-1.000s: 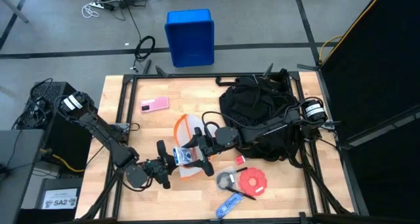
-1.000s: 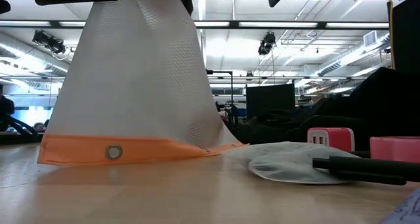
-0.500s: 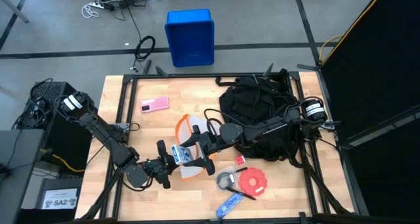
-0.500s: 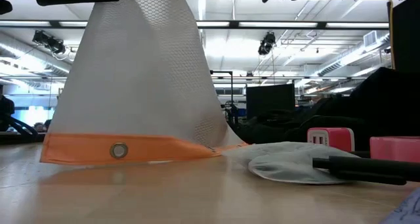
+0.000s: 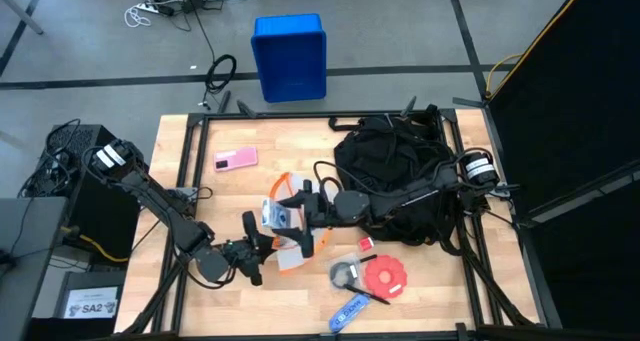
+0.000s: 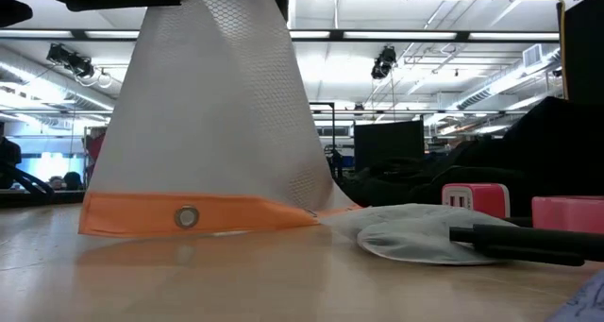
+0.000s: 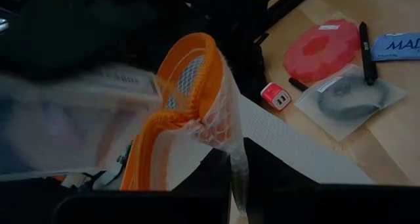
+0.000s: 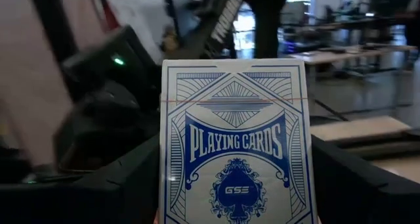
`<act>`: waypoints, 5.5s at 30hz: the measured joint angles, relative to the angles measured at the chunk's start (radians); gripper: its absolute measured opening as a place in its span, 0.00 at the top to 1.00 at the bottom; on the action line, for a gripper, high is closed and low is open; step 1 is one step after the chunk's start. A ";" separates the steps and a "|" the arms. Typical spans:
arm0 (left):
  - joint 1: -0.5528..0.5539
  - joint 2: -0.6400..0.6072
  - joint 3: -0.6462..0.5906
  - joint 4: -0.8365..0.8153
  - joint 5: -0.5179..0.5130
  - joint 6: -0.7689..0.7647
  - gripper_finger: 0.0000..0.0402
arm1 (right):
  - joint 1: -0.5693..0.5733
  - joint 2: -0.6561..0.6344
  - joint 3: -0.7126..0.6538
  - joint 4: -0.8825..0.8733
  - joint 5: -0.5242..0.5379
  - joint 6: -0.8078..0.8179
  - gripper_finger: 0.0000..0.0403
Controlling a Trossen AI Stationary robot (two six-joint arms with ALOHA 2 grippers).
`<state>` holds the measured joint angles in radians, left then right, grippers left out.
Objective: Unpack backpack
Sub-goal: Put the deck of cards into the zip bag, then adjust the zip bag
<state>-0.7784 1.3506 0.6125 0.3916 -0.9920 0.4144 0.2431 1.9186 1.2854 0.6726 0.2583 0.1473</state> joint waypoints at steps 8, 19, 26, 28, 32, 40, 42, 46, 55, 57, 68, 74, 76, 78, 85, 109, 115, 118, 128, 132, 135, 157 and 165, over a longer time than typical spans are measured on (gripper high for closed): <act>0.000 0.000 0.000 -0.001 0.000 0.000 1.00 | 0.055 0.000 0.000 -0.074 0.072 -0.026 0.32; 0.000 0.000 0.000 0.006 0.000 0.000 1.00 | 0.078 0.000 0.000 -0.165 0.067 -0.040 0.24; 0.000 0.000 0.000 0.005 0.000 0.000 1.00 | 0.078 -0.005 0.000 -0.173 0.058 -0.137 0.08; 0.000 0.000 0.000 0.001 -0.001 0.000 1.00 | 0.078 -0.020 0.000 -0.183 0.056 -0.155 0.09; 0.000 0.000 0.000 0.000 -0.005 0.000 1.00 | 0.078 -0.081 0.000 -0.246 0.056 -0.186 0.14; 0.000 0.000 0.000 0.000 -0.004 -0.001 1.00 | 0.050 -0.229 0.000 -0.575 0.027 -0.204 0.24; 0.000 0.000 0.000 0.000 0.006 -0.005 1.00 | 0.021 -0.266 0.000 -0.654 0.011 -0.206 0.26; 0.000 0.000 0.000 0.006 0.044 -0.008 1.00 | -0.078 -0.327 0.000 -0.719 -0.113 -0.198 0.31; 0.000 0.000 0.000 0.007 0.099 -0.049 1.00 | -0.416 -0.252 0.063 -0.815 -0.716 -0.167 0.50; 0.000 0.000 0.000 0.007 0.110 -0.053 1.00 | -0.482 -0.205 0.112 -0.862 -0.792 -0.159 0.54; 0.000 0.000 0.000 0.007 0.116 -0.080 1.00 | -0.644 0.184 0.409 -1.163 -1.164 -0.229 0.44; 0.000 0.000 0.000 0.007 0.141 -0.094 1.00 | -0.635 0.373 0.570 -1.325 -1.177 -0.342 0.25; 0.000 0.000 0.000 0.008 0.141 -0.096 1.00 | -0.629 0.413 0.602 -1.354 -1.191 -0.371 0.21; 0.000 0.000 0.000 0.008 0.141 -0.096 1.00 | -0.621 0.447 0.619 -1.367 -1.218 -0.389 0.18; 0.006 0.000 0.000 0.008 0.141 -0.082 1.00 | -0.582 0.469 0.626 -1.380 -1.218 -0.556 0.34; -0.020 -0.027 0.000 -0.170 0.190 -0.349 1.00 | -0.455 0.201 0.742 -1.457 -1.001 -0.679 1.00; -0.043 -0.050 0.001 -0.261 0.174 -0.454 1.00 | -0.386 0.060 0.743 -1.559 -0.853 -0.694 1.00; -0.066 -0.064 0.013 -0.338 0.124 -0.510 1.00 | -0.354 0.021 0.732 -1.622 -0.756 -0.691 1.00; -0.175 -0.080 0.096 -0.502 -0.048 -0.651 1.00 | -0.299 0.015 0.538 -1.620 -0.668 -0.597 1.00; -0.203 -0.080 0.097 -0.575 -0.090 -0.748 1.00 | -0.285 0.017 0.478 -1.567 -0.661 -0.567 1.00; -0.206 -0.080 0.097 -0.677 -0.111 -0.878 1.00 | -0.277 0.016 0.474 -1.563 -0.621 -0.556 1.00; -0.153 -0.081 0.097 -0.857 -0.151 -1.176 1.00 | -0.288 -0.411 -0.266 -0.765 -0.513 -0.313 1.00; -0.079 -0.083 0.082 -0.942 -0.166 -1.341 1.00 | -0.206 -0.401 -0.406 -0.526 -0.425 -0.246 1.00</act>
<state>-0.8572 1.2679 0.6942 -0.5502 -1.1584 -0.9266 0.0373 1.5181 0.8796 0.1462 -0.1663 -0.0982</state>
